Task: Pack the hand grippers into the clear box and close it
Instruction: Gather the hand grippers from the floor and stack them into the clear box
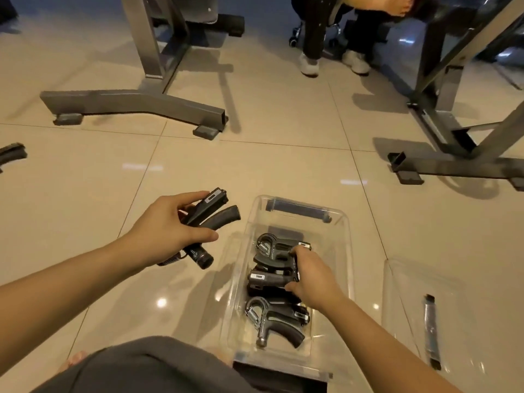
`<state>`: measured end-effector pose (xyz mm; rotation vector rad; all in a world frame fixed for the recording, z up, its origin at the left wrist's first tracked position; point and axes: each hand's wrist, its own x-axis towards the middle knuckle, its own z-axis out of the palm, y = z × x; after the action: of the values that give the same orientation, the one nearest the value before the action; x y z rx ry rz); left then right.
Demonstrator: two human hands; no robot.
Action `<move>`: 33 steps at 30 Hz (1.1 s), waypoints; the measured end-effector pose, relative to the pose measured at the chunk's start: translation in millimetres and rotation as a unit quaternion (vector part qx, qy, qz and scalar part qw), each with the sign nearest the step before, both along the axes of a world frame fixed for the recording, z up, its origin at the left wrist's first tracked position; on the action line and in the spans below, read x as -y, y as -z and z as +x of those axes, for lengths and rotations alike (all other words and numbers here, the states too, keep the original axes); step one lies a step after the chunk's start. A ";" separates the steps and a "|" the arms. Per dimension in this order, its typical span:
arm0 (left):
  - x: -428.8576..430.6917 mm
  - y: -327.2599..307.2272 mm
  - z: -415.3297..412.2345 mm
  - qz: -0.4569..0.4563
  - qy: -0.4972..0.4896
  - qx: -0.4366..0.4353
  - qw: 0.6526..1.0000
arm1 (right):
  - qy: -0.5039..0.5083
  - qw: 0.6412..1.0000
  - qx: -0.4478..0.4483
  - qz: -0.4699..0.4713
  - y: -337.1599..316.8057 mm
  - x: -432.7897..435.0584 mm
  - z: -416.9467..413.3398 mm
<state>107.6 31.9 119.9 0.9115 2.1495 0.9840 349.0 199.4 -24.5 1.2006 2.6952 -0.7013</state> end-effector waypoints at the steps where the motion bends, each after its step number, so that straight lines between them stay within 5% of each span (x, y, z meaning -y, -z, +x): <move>1: -2.9 5.3 -2.4 -0.004 0.005 0.006 1.000 | 0.009 1.000 0.000 -0.008 7.2 0.0 -0.8; 33: -52.5 57.5 -13.7 -0.006 0.086 0.073 0.994 | 0.100 0.993 -0.008 -0.056 58.8 8.4 4.7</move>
<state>93.9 84.4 62.4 0.9706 1.9187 0.9209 353.7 191.0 -83.3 1.4546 2.5314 -0.8779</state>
